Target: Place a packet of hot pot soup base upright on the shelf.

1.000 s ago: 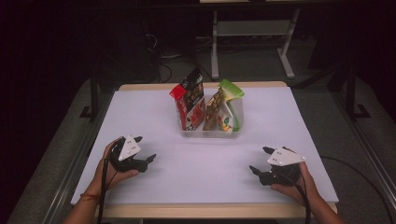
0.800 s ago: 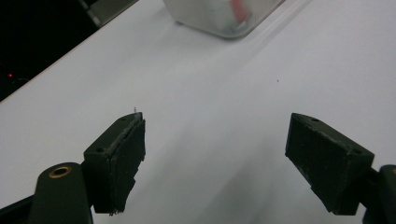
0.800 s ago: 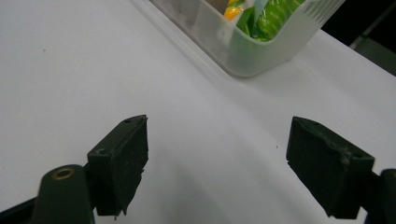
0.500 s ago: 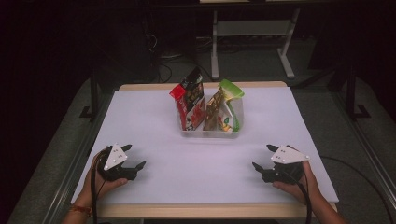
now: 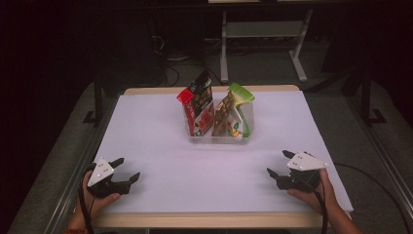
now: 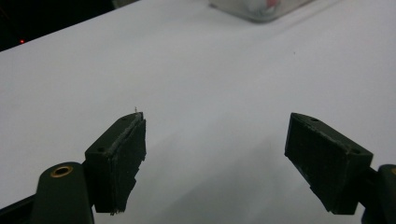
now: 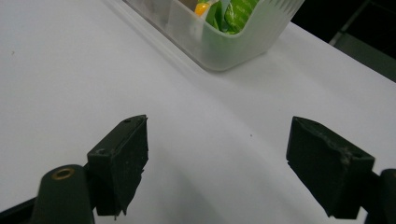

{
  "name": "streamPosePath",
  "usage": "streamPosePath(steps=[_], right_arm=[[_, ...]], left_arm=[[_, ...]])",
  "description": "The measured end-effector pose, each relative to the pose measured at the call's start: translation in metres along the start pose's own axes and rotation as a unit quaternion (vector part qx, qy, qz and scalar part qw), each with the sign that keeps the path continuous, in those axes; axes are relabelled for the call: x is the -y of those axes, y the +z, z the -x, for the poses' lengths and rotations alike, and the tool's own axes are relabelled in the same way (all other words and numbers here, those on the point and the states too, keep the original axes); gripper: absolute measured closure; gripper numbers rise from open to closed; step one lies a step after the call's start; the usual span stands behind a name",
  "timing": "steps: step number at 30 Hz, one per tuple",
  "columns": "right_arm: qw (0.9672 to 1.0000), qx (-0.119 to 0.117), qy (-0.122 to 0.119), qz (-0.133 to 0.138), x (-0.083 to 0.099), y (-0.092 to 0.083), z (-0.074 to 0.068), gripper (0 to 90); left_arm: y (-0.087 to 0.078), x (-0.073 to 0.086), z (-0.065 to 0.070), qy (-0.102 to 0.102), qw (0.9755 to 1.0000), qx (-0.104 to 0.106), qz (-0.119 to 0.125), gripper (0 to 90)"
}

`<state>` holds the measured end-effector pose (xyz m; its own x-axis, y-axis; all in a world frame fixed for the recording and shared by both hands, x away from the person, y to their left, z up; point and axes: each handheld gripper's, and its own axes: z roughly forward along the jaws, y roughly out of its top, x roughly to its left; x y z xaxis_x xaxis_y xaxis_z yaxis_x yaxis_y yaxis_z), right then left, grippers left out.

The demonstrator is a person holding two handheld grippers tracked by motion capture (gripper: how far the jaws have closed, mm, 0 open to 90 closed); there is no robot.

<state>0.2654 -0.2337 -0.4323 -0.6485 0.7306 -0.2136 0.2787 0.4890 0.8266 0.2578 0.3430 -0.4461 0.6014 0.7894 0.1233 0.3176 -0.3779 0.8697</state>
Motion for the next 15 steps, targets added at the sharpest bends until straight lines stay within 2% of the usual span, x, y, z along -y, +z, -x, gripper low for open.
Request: streamPosePath(steps=[3, 5, 7, 11, 15], right_arm=[[1.0, -0.001, -0.002, 0.001, 0.0, -0.001, 0.0, 20.2], [1.0, 0.0, -0.003, 0.002, 0.0, 0.0, -0.001, 20.2], [1.0, 0.0, -0.003, -0.001, 0.0, 0.0, -0.001, 20.2], [1.0, 0.002, -0.004, -0.001, -0.001, -0.001, -0.001, 20.2], [1.0, 0.001, -0.007, -0.001, -0.002, -0.001, -0.005, 20.1]], left_arm=[[-0.003, 0.001, 0.0, -0.007, 0.9999, -0.004, 0.008, 19.8], [-0.005, -0.001, 0.002, -0.002, 0.9999, -0.011, 0.012, 19.8], [-0.008, -0.003, 0.003, -0.004, 0.9997, -0.008, 0.022, 19.8], [-0.009, -0.002, 0.005, 0.001, 0.9997, -0.008, 0.021, 19.7], [-0.012, -0.004, 0.006, 0.004, 0.9994, -0.012, 0.032, 19.7]])
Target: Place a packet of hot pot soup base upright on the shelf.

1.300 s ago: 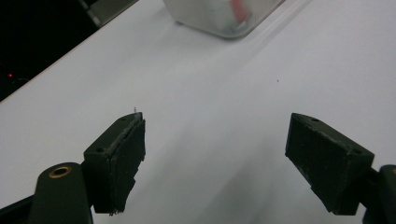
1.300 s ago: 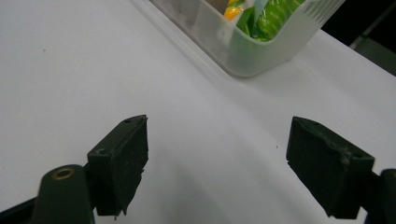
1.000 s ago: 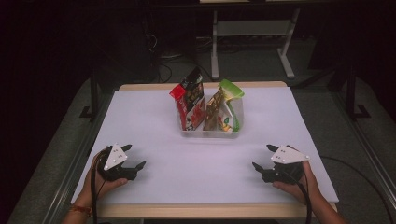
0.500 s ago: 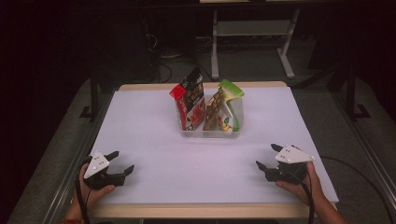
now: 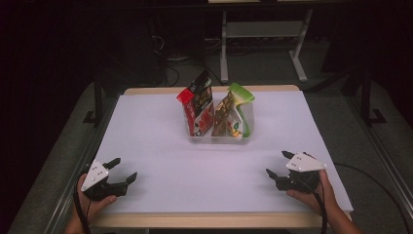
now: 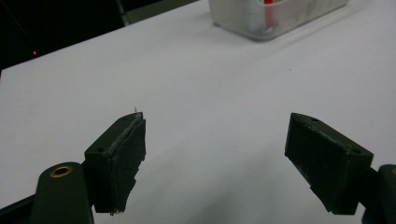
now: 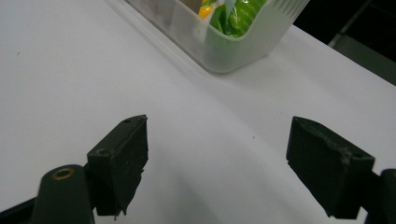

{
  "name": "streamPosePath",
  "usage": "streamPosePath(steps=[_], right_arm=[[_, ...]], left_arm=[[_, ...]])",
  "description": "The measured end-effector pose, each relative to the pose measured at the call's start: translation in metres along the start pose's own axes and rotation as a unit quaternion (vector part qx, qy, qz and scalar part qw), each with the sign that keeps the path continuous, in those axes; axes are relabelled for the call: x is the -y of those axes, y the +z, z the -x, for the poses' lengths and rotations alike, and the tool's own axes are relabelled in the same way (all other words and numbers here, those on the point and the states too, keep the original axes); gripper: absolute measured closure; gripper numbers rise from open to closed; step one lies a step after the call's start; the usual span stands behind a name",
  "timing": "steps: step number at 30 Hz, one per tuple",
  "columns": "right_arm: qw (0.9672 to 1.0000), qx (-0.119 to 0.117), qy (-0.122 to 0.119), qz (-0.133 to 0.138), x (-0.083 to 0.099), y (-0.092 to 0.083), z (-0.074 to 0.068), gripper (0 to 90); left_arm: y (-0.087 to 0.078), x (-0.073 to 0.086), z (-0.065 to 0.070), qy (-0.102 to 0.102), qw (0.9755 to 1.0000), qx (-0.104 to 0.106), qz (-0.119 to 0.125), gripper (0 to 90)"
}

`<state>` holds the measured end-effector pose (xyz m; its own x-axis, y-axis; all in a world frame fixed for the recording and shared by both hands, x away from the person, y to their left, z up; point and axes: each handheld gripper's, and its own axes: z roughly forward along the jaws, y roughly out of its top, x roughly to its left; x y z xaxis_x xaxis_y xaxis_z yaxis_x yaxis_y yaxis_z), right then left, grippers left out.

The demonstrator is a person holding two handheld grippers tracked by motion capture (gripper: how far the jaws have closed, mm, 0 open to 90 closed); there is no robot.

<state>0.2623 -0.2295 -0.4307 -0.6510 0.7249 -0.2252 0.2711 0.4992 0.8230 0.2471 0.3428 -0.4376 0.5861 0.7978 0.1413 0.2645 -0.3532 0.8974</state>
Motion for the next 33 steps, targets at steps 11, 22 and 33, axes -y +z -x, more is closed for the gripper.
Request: streamPosePath(steps=[11, 22, 33], right_arm=[[1.0, 0.001, 0.003, -0.003, 0.0029, 0.0006, 0.002, 20.1], [1.0, 0.0, 0.001, -0.002, 0.0027, 0.001, 0.0016, 20.1], [1.0, -0.003, 0.004, -0.005, 0.004, 0.0009, 0.0012, 20.2]], left_arm=[[0.0039, -0.002, 0.0037, 0.012, 0.9999, 0.003, -0.005, 19.7], [0.0048, -0.0023, 0.0045, 0.017, 0.9998, 0.003, -0.009, 19.7], [0.0095, -0.0028, 0.007, 0.028, 0.9994, 0.005, -0.019, 19.6]])
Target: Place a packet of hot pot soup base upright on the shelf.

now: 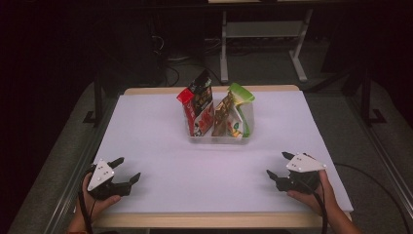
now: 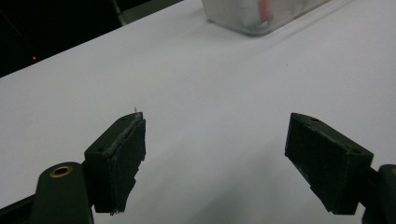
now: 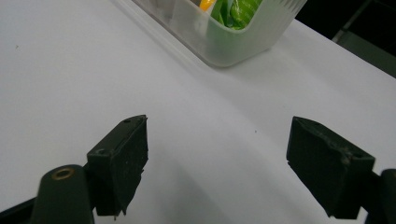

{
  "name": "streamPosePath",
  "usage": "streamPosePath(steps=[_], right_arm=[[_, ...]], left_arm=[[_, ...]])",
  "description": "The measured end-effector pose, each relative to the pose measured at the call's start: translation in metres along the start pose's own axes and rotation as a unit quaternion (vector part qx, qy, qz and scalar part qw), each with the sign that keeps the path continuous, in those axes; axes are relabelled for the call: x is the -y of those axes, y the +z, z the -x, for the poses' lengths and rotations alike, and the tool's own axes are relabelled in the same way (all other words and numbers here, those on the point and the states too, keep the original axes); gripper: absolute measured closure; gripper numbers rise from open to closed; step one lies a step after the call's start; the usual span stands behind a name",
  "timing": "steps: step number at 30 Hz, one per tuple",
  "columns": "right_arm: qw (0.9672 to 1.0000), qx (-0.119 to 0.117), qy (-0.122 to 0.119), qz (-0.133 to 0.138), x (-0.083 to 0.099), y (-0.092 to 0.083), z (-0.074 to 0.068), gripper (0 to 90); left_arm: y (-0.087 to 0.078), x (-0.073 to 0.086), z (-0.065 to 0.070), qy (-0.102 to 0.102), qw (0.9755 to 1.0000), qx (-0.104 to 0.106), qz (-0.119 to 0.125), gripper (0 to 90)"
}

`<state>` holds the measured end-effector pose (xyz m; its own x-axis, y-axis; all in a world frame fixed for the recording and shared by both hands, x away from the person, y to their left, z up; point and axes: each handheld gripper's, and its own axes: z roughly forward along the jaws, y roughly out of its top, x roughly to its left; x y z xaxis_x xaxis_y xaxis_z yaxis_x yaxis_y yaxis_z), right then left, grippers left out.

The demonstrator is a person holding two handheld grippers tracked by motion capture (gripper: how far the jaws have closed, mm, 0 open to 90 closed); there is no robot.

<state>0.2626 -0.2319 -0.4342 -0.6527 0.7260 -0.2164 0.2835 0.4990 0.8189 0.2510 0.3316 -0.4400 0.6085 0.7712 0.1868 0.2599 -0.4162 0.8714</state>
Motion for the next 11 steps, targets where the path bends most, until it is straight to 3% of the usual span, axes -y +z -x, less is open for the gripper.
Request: streamPosePath(steps=[11], right_arm=[[1.0, 0.001, 0.003, -0.002, 0.0023, -0.0008, 0.0004, 20.2]], left_arm=[[0.0068, -0.0002, 0.0015, 0.007, 0.9999, 0.002, -0.01, 19.5]])
